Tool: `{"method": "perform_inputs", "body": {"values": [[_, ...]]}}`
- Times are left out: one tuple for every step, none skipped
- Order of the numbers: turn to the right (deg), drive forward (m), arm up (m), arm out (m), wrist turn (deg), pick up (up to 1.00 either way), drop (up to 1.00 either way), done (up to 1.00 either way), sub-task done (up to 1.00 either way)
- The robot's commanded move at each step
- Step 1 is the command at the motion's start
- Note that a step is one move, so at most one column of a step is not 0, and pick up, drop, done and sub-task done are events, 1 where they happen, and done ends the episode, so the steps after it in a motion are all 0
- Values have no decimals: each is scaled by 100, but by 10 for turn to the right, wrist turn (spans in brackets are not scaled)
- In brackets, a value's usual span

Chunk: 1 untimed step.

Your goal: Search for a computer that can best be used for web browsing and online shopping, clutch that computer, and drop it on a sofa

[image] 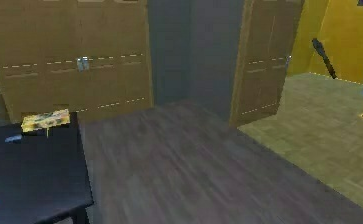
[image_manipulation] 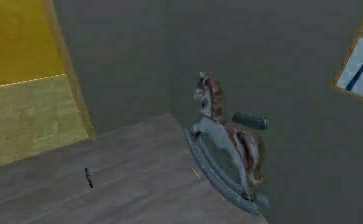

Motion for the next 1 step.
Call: {"method": "perform_inputs", "body": {"values": [[-450, 0, 0, 0, 0, 0, 0, 0, 0]]}}
